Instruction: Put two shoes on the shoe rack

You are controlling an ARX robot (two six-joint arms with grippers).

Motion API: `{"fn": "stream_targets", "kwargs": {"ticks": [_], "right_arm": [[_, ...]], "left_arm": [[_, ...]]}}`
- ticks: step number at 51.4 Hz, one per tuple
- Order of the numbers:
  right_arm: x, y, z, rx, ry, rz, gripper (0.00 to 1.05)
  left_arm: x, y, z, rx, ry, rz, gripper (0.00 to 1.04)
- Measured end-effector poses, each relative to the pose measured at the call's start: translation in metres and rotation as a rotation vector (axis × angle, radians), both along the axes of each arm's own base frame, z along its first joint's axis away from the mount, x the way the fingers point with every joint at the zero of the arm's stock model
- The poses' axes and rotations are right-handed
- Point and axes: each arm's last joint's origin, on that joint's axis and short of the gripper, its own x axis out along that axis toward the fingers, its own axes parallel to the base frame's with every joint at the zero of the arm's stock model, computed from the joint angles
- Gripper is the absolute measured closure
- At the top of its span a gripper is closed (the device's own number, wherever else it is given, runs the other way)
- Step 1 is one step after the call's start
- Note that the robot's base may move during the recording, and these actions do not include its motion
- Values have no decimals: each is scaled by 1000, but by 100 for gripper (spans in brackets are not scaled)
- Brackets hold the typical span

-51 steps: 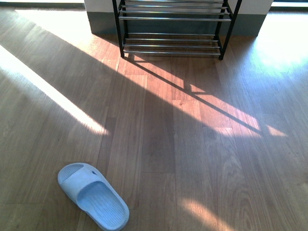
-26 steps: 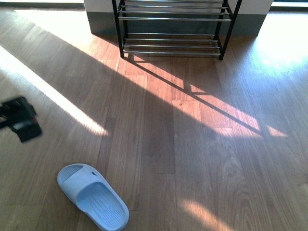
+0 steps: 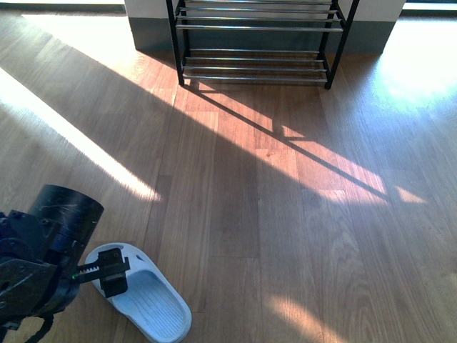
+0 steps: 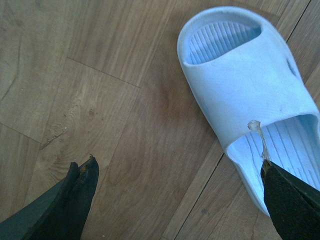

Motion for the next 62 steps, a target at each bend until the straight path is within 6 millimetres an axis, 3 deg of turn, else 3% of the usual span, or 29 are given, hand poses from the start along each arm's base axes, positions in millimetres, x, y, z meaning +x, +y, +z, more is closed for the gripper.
{"fn": "stream_targets", "kwargs": {"ticks": [14,23,38,54,62], "right_arm": [[0,0,0,0,0,0,103],[0,0,0,0,0,0,103],[0,0,0,0,0,0,103],[0,0,0,0,0,0,103],[0,0,0,0,0,0,103]], "left_arm": [[16,-9,-52,-13,90,-14,9],[18,-12,-74,-20,125,-6,9],[22,-14,-90,-7,130,18,12],[31,-11,-97,16,90,73,70],[36,-1,-89,70,0,109,97]]}}
